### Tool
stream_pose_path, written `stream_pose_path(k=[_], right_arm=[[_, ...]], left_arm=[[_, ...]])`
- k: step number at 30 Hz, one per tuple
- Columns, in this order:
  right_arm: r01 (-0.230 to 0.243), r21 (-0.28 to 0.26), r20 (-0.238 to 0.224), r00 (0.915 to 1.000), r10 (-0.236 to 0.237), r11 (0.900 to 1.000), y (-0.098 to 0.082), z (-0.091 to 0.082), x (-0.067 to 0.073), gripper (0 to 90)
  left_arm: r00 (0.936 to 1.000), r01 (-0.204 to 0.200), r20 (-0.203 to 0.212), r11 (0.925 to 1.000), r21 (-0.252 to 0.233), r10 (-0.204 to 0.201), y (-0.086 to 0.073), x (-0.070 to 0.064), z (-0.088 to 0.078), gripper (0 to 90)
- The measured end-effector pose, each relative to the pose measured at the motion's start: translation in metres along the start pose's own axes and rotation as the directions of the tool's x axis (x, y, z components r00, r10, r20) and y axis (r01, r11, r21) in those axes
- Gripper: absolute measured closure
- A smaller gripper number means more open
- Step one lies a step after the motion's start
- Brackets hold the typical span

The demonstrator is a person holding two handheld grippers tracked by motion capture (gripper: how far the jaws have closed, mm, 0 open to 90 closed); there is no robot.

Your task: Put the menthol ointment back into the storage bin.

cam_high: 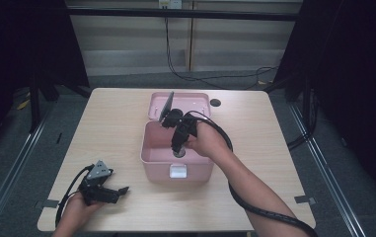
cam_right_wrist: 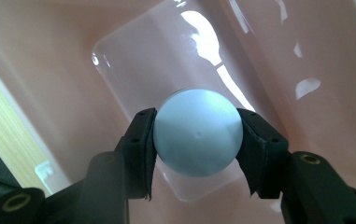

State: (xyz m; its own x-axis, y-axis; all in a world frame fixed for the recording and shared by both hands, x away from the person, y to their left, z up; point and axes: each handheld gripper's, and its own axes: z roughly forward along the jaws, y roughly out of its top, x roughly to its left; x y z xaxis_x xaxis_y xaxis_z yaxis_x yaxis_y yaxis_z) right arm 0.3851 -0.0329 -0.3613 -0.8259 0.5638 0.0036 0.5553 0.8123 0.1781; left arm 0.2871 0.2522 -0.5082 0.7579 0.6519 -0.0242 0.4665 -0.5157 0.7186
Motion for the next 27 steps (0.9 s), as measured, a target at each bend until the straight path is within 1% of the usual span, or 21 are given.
stream_pose_path(k=[3, 4, 10, 15, 16, 18, 20, 22, 23, 25, 27], right_arm=[[0.023, 0.012, -0.007, 0.9997, -0.023, 1.0, 0.008, 0.008, 0.008, 51.0], [0.023, 0.012, -0.007, 0.9997, -0.023, 1.0, 0.008, 0.008, 0.008, 51.0], [0.057, 0.014, -0.021, 0.9982, -0.057, 0.998, 0.018, 0.019, 0.021, 51.0], [0.069, 0.005, -0.021, 0.9974, -0.069, 0.998, 0.022, 0.027, 0.025, 51.0], [0.084, 0.002, -0.014, 0.9964, -0.084, 0.996, 0.024, 0.03, 0.026, 51.0], [0.091, 0.001, -0.012, 0.9958, -0.091, 0.996, 0.026, 0.032, 0.028, 51.0], [0.09, 0.002, -0.013, 0.9959, -0.09, 0.996, 0.027, 0.032, 0.029, 51.0], [0.1, 0.001, -0.015, 0.9948, -0.1, 0.995, 0.03, 0.035, 0.031, 51.0], [0.115, 0.002, -0.009, 0.9933, -0.115, 0.993, 0.032, 0.036, 0.032, 51.0], [0.115, 0.005, -0.008, 0.9933, -0.115, 0.993, 0.034, 0.036, 0.034, 51.0], [0.131, -0.003, -0.004, 0.9914, -0.131, 0.991, 0.038, 0.039, 0.036, 51.0]], left_arm=[[1.0, 0.0, 0.001, 1.0, 0.0, 0.0, 0.0, 0.0, 0.0, 10.1], [1.0, -0.001, 0.0, 1.0, 0.0, 0.001, 0.0, 0.0, 0.0, 10.1], [1.0, 0.0, 0.0, 1.0, -0.001, 0.0, 0.0, 0.0, 0.0, 10.1], [1.0, -0.001, 0.0, 1.0, 0.0, 0.001, 0.0, 0.0, 0.0, 10.1], [1.0, 0.0, 0.0, 1.0, 0.0, 0.0, 0.0, 0.0, 0.0, 10.1], [1.0, -0.001, 0.0, 1.0, 0.0, 0.001, 0.0, 0.0, 0.0, 10.1], [1.0, -0.001, 0.0, 1.0, 0.0, 0.001, 0.0, 0.0, 0.0, 10.1], [1.0, -0.001, 0.0, 1.0, 0.0, 0.001, 0.0, 0.0, 0.0, 10.1], [1.0, -0.001, 0.0, 1.0, 0.0, 0.001, 0.0, 0.0, 0.0, 10.1], [1.0, -0.001, 0.0, 1.0, 0.0, 0.001, 0.0, 0.0, 0.0, 10.1], [1.0, -0.001, 0.0, 1.0, 0.0, 0.001, 0.0, 0.0, 0.0, 10.1]])
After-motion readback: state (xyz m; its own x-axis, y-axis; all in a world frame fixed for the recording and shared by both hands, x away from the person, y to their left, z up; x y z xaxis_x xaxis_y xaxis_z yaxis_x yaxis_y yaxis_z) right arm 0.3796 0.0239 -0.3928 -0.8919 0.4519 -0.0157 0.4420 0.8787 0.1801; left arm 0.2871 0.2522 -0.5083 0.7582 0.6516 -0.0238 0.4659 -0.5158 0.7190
